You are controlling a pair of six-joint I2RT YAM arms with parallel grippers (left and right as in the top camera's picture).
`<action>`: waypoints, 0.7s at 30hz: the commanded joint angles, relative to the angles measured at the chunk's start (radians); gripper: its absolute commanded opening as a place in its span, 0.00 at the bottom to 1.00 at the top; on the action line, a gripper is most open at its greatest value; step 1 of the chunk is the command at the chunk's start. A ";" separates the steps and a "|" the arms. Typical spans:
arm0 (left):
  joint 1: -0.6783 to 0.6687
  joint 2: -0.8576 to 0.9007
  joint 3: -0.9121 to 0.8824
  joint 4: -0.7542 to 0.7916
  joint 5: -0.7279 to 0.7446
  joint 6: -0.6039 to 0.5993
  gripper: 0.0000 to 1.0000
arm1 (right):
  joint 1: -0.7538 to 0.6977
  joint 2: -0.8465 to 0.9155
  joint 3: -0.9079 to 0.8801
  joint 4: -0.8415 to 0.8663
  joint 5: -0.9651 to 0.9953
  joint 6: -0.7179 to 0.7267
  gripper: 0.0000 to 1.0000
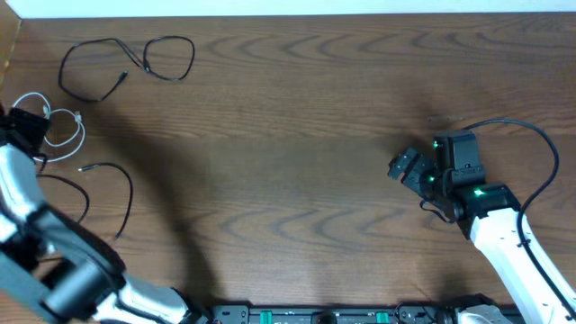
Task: Untangle cables
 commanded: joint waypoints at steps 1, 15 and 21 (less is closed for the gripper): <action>0.001 -0.132 0.001 -0.051 0.121 0.010 0.93 | -0.002 -0.002 0.003 -0.002 0.012 -0.014 0.99; -0.509 -0.210 0.001 -0.350 0.530 0.016 0.95 | -0.002 -0.002 0.003 0.010 0.005 0.020 0.99; -0.682 -0.280 0.001 -0.456 0.479 0.071 0.95 | -0.002 -0.004 0.003 0.020 -0.054 0.004 0.99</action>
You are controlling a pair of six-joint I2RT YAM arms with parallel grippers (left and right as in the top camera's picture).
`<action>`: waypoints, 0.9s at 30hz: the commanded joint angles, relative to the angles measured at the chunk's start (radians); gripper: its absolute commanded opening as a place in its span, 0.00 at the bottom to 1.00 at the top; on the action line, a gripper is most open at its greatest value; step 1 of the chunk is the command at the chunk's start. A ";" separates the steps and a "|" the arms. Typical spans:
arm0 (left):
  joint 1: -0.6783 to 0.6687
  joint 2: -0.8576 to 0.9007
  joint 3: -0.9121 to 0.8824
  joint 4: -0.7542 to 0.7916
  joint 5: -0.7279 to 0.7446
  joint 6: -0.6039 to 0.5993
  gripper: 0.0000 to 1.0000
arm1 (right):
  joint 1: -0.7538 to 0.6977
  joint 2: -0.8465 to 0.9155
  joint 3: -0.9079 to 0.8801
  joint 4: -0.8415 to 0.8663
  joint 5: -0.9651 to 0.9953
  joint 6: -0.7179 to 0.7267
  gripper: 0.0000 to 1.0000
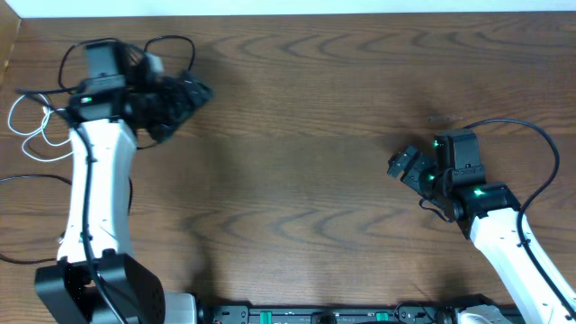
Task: Untangle cables
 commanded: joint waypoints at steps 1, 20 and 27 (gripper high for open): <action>-0.084 -0.095 0.002 -0.067 -0.078 0.056 0.95 | -0.002 -0.004 0.003 0.000 -0.042 -0.027 0.99; -0.280 -0.734 -0.084 -0.405 -0.274 0.138 0.98 | 0.043 -0.513 0.002 -0.305 0.051 -0.218 0.99; -0.280 -0.741 -0.084 -0.416 -0.274 0.138 0.99 | 0.072 -0.706 0.002 -0.374 0.159 -0.172 0.99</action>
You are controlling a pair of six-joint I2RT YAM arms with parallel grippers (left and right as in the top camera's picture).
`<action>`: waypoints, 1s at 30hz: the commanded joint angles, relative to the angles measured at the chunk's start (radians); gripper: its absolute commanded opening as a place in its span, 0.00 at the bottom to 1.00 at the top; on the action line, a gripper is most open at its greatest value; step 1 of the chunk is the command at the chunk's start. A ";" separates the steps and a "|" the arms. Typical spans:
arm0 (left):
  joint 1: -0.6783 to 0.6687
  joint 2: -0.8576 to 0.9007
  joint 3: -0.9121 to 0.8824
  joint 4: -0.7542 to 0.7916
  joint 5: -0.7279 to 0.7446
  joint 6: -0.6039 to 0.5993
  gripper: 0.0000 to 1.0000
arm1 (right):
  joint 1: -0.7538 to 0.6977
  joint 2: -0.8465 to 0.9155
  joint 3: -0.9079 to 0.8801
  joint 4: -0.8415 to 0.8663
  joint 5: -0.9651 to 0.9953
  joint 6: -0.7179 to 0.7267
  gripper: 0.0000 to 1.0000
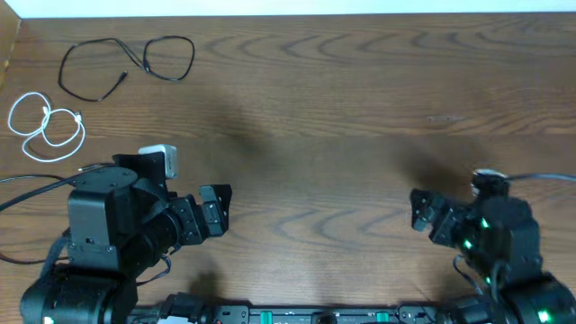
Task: Untangle cables
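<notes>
A thin black cable [126,61] lies in two loose loops at the far left of the table. Below it, a white cable [45,121] sits coiled near the left edge. A second black cable [36,184] runs in from the left edge and disappears under my left arm. My left gripper [216,209] is low over the table near the front, pointing right, open and holding nothing, well clear of the cables. My right gripper [421,210] is at the front right, pointing left, open and empty.
The wooden table [315,108] takes up the whole view. The right arm's own black lead [540,178] runs off the right edge. A black rail [297,315] with green lights lies along the front edge.
My left arm was over the black cable at the far left and is now back near the front edge. My right arm has drawn back toward the front too. The black and white cables lie uncovered.
First my left gripper was at the left edge by the white cable, with the right arm at mid right. Then the left gripper was over the looped black cable, the right arm unmoved. Now both arms are near the front, and the looped cable keeps its shape.
</notes>
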 commanded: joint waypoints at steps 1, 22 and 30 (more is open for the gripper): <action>-0.003 0.002 -0.008 -0.003 -0.014 0.016 0.99 | 0.008 -0.040 0.002 -0.006 0.078 0.020 0.99; -0.003 0.002 -0.008 -0.003 -0.014 0.016 0.99 | 0.008 -0.037 0.002 -0.059 0.078 0.020 0.99; -0.003 0.002 -0.008 -0.003 -0.014 0.016 0.99 | 0.008 -0.037 0.002 -0.060 0.078 0.020 0.99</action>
